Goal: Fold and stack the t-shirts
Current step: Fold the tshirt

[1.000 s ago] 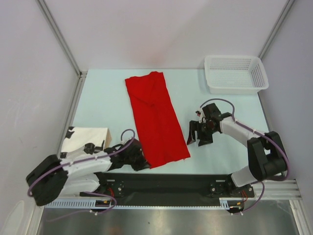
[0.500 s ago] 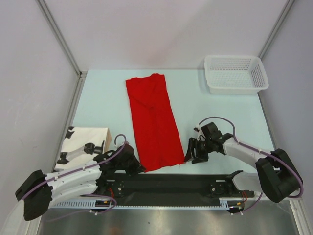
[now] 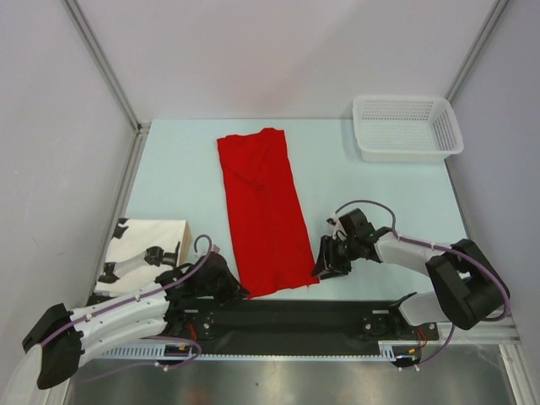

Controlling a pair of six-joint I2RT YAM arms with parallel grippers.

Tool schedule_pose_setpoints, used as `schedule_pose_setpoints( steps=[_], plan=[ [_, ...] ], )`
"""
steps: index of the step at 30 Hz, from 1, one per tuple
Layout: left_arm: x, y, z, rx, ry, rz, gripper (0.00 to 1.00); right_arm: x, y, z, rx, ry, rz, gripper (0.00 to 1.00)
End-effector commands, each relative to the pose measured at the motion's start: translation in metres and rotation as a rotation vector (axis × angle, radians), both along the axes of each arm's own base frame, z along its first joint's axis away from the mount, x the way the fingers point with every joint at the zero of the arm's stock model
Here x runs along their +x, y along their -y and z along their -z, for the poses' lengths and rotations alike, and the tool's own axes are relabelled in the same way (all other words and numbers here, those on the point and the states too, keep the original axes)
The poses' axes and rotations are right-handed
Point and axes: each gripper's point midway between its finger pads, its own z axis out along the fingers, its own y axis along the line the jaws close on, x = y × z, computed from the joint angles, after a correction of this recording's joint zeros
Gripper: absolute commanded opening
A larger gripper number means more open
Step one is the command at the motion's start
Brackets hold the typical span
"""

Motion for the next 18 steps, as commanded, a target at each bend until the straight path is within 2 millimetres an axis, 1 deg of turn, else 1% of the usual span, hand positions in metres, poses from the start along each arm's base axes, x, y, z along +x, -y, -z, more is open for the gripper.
schedule_pose_setpoints(
  steps=[1, 3, 5, 6, 8, 11, 12, 14, 15, 17, 18],
  plan=[
    [-0.013, -0.016, 0.019, 0.069, -0.054, 0.002, 0.00, 0.002, 0.000, 0.014, -0.045, 0.009, -0.014, 0.44],
    [-0.011, -0.015, 0.016, 0.066, -0.045, 0.004, 0.00, -0.002, 0.000, 0.017, -0.061, 0.001, -0.026, 0.44],
    [-0.011, -0.016, 0.015, 0.070, -0.041, 0.004, 0.00, -0.001, 0.003, 0.021, -0.087, 0.002, -0.019, 0.39],
    [-0.011, -0.016, 0.015, 0.073, -0.040, 0.004, 0.00, -0.001, 0.003, 0.022, -0.090, 0.000, -0.015, 0.35],
    [-0.011, -0.017, 0.015, 0.071, -0.040, 0.003, 0.00, -0.001, 0.003, 0.023, -0.093, -0.006, -0.014, 0.34],
    [-0.011, -0.016, 0.013, 0.067, -0.032, 0.008, 0.00, -0.002, 0.003, 0.024, -0.098, -0.007, -0.016, 0.21],
    [-0.010, -0.016, 0.012, 0.072, -0.026, 0.011, 0.01, -0.002, 0.003, 0.024, -0.099, -0.010, -0.019, 0.11],
    [-0.009, -0.018, 0.011, 0.087, -0.021, 0.015, 0.00, -0.007, 0.002, 0.022, -0.105, -0.014, -0.038, 0.00],
    [-0.010, -0.019, 0.010, 0.094, -0.022, 0.020, 0.00, -0.009, 0.002, 0.020, -0.107, -0.017, -0.039, 0.00],
    [-0.015, -0.019, 0.011, 0.093, -0.041, 0.034, 0.00, -0.020, 0.003, 0.021, -0.124, -0.035, -0.047, 0.00],
    [-0.016, -0.019, 0.010, 0.085, -0.041, 0.037, 0.00, -0.022, 0.002, 0.017, -0.119, -0.021, -0.050, 0.00]
  ],
)
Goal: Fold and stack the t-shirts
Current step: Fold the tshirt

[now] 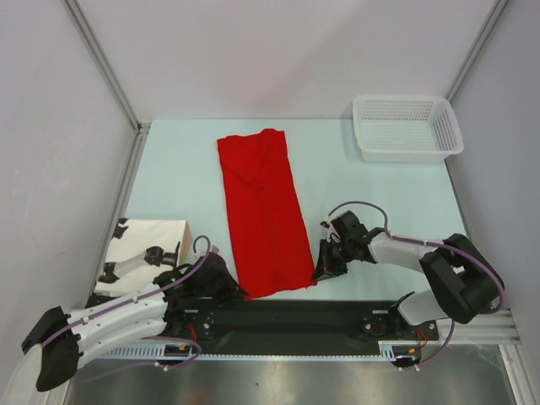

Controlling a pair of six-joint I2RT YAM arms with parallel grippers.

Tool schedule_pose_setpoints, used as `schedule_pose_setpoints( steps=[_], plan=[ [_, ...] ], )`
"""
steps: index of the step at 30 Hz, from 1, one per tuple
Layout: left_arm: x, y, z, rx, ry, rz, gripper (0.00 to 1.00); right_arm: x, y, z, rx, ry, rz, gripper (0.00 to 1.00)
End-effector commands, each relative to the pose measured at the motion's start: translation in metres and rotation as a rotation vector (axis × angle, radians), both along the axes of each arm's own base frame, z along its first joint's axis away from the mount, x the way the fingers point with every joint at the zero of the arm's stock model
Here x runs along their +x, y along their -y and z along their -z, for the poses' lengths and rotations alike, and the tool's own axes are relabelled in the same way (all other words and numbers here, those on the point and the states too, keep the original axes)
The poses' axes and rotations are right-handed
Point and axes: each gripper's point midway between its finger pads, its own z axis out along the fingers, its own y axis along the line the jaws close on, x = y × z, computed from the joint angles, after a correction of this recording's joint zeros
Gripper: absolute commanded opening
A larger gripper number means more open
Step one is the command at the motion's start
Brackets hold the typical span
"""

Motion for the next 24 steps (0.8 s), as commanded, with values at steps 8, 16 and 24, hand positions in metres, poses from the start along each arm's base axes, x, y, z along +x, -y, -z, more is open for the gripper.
schedule_pose_setpoints(
  steps=[8, 16, 24],
  plan=[
    [-0.020, -0.010, -0.017, 0.026, -0.012, 0.055, 0.00, -0.036, 0.011, -0.018, -0.064, 0.011, 0.033, 0.00],
    [0.031, -0.014, -0.079, 0.070, 0.174, 0.013, 0.00, 0.040, -0.013, -0.081, -0.026, 0.111, 0.045, 0.00],
    [0.138, -0.039, -0.099, 0.158, 0.230, -0.010, 0.00, 0.148, -0.033, -0.097, -0.035, 0.132, 0.032, 0.00]
  ],
)
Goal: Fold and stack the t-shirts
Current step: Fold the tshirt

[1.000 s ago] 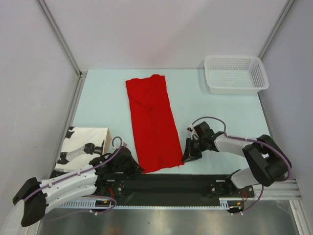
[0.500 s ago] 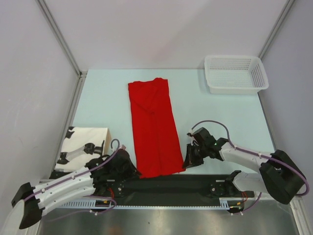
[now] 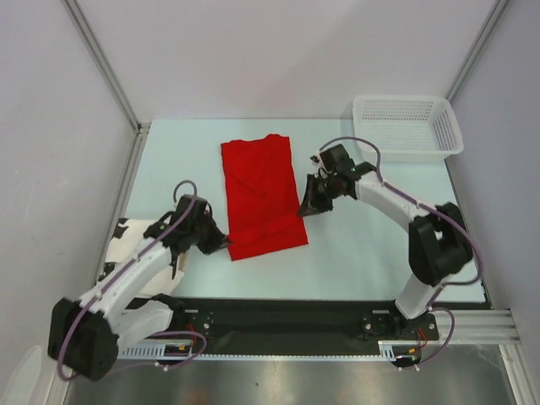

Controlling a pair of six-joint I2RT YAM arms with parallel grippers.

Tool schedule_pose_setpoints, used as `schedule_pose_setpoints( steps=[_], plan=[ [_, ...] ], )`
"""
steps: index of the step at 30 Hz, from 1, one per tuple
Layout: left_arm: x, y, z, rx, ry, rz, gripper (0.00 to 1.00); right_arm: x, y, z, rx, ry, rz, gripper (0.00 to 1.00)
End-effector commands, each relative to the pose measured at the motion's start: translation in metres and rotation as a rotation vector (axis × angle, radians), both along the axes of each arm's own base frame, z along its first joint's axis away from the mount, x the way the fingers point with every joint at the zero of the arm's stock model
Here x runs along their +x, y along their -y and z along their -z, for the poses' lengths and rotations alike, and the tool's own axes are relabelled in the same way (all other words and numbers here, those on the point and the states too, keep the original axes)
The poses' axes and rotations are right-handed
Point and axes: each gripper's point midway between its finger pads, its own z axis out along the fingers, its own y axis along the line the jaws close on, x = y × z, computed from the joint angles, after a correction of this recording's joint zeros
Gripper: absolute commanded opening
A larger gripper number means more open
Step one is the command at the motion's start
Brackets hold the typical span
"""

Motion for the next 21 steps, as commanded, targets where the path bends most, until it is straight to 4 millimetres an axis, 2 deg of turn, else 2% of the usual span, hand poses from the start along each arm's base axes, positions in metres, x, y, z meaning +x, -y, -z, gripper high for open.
schedule_pose_setpoints(
  steps=[1, 2, 4, 5, 6, 7, 8, 9, 10, 12, 14, 15, 17, 21],
  plan=[
    [0.041, 0.000, -0.009, 0.053, 0.065, 0.133, 0.00, 0.036, -0.004, -0.003, -0.018, 0.003, -0.045, 0.00],
    [0.057, -0.002, -0.006, 0.072, 0.054, 0.149, 0.00, 0.043, -0.004, 0.014, -0.043, -0.036, -0.053, 0.00],
    [0.073, -0.003, -0.003, 0.087, 0.039, 0.159, 0.00, 0.059, -0.008, 0.016, -0.043, -0.036, -0.053, 0.00],
    [0.088, -0.004, -0.012, 0.094, 0.068, 0.168, 0.00, 0.076, -0.012, 0.008, -0.029, -0.012, -0.046, 0.00],
    [0.096, -0.005, -0.004, 0.108, 0.047, 0.167, 0.00, 0.081, -0.013, 0.020, -0.038, -0.040, -0.047, 0.00],
    [0.103, -0.005, -0.006, 0.110, 0.053, 0.165, 0.00, 0.087, -0.013, 0.023, -0.039, -0.046, -0.043, 0.00],
    [0.115, -0.005, -0.010, 0.105, 0.069, 0.163, 0.01, 0.101, -0.015, 0.015, -0.027, -0.021, -0.035, 0.00],
    [0.119, -0.003, -0.009, 0.094, 0.063, 0.168, 0.00, 0.103, -0.014, 0.017, -0.032, -0.034, -0.039, 0.00],
    [0.123, -0.004, 0.001, 0.098, 0.030, 0.172, 0.00, 0.107, -0.015, 0.029, -0.039, -0.060, -0.042, 0.00],
    [0.134, -0.004, -0.002, 0.099, 0.039, 0.175, 0.00, 0.118, -0.014, 0.028, -0.033, -0.057, -0.038, 0.00],
    [0.143, -0.004, 0.005, 0.093, 0.031, 0.178, 0.00, 0.122, -0.013, 0.038, -0.031, -0.072, -0.041, 0.00],
    [0.145, -0.004, 0.008, 0.092, 0.018, 0.177, 0.00, 0.127, -0.013, 0.035, -0.016, -0.066, -0.042, 0.00],
    [0.151, -0.005, 0.013, 0.091, 0.001, 0.173, 0.00, 0.130, -0.013, 0.044, -0.018, -0.078, -0.046, 0.00],
    [0.158, -0.006, 0.012, 0.094, 0.014, 0.158, 0.00, 0.137, -0.012, 0.049, 0.001, -0.096, -0.050, 0.00]
  ],
)
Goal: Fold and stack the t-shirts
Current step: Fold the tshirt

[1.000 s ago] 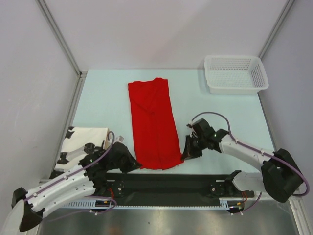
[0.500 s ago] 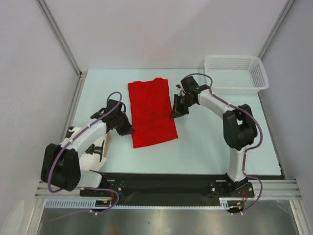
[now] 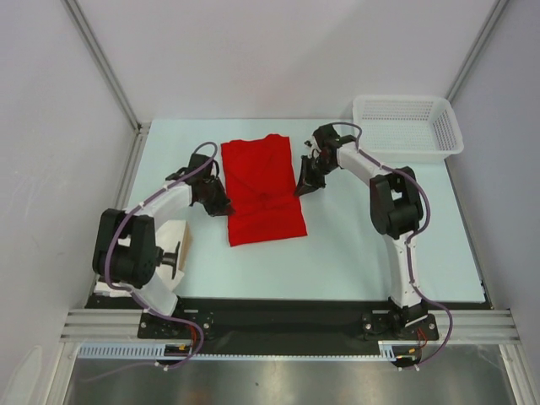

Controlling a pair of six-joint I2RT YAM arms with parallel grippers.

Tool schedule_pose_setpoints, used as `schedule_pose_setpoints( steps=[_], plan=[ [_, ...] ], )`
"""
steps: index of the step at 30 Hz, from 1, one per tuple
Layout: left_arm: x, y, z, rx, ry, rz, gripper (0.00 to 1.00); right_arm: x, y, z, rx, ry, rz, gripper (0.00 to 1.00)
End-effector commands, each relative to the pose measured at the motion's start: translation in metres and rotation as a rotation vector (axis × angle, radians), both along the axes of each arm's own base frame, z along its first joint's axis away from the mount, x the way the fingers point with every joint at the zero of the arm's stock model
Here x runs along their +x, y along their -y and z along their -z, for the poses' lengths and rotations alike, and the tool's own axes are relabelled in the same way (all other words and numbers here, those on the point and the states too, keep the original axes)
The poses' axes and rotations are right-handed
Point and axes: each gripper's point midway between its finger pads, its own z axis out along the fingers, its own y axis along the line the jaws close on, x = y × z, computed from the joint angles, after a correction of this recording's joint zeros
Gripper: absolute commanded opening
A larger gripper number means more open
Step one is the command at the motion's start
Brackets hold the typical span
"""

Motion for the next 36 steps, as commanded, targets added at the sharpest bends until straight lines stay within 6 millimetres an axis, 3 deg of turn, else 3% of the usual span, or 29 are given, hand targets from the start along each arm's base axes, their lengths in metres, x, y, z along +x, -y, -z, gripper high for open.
schedule_pose_setpoints(
  steps=[1, 29, 33, 35, 36],
  plan=[
    [0.020, 0.001, -0.018, -0.016, 0.078, 0.018, 0.00, 0.010, -0.002, -0.010, 0.041, 0.014, -0.025, 0.00],
    [0.041, -0.009, 0.006, 0.004, 0.019, -0.042, 0.00, 0.033, -0.010, 0.001, 0.097, -0.014, -0.021, 0.05],
    [0.050, -0.014, -0.001, 0.006, 0.050, -0.068, 0.19, 0.045, -0.010, 0.000, 0.088, -0.002, -0.010, 0.26],
    [0.054, -0.019, -0.011, 0.026, 0.079, -0.078, 0.33, 0.048, 0.001, 0.000, 0.014, -0.014, 0.020, 0.37],
    [0.056, -0.024, -0.019, 0.053, 0.104, -0.087, 0.45, 0.059, 0.004, -0.017, -0.007, 0.039, 0.024, 0.40]
  ],
)
